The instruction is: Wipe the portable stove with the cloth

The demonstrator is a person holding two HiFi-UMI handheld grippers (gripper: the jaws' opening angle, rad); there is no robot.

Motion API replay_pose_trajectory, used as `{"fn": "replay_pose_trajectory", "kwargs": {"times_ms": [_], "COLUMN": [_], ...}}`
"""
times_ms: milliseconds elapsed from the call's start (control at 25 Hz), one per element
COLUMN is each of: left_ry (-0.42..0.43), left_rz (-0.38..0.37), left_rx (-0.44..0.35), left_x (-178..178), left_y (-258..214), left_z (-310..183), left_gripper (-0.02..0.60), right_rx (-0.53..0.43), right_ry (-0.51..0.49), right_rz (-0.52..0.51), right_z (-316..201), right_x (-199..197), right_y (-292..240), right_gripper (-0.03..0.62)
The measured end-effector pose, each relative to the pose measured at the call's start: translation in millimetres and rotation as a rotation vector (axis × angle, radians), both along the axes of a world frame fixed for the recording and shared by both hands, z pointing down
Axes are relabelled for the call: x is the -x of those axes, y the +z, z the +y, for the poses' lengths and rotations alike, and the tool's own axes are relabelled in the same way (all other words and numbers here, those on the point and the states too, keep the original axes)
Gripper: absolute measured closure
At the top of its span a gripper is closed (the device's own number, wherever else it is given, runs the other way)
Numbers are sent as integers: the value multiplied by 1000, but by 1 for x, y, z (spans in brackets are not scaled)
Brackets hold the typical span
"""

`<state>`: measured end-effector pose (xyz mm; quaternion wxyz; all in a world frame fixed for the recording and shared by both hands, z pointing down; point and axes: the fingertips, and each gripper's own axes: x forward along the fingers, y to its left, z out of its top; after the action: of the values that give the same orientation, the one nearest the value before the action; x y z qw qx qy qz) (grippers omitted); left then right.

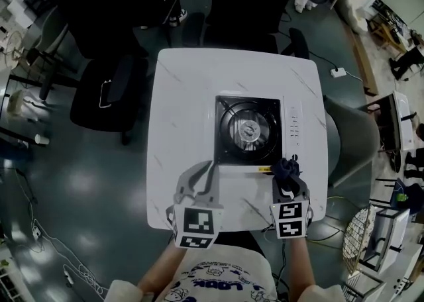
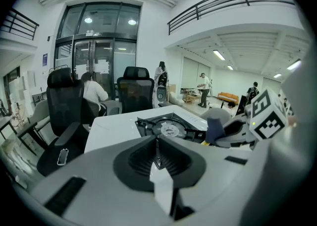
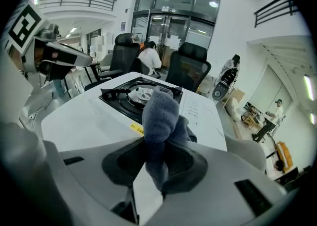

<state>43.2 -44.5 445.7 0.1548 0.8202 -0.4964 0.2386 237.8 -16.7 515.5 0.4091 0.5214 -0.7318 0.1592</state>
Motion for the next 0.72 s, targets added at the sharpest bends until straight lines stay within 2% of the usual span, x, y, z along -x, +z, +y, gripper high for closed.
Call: {"fn": "replay_pose_trajectory", "kwargs": {"times_ms": [720], "left_ry": [-91], "left_rz": [-5], "left_rx": [-22], "left_x": [36], "left_y": [-5], "left_z": [4], "left_gripper": [551], "right_rx": [30], "right_ry": [-134], "right_rz": [-90], "right_z": [1], "right_x": [78], "right_y": [4], "right_gripper": [485]}}
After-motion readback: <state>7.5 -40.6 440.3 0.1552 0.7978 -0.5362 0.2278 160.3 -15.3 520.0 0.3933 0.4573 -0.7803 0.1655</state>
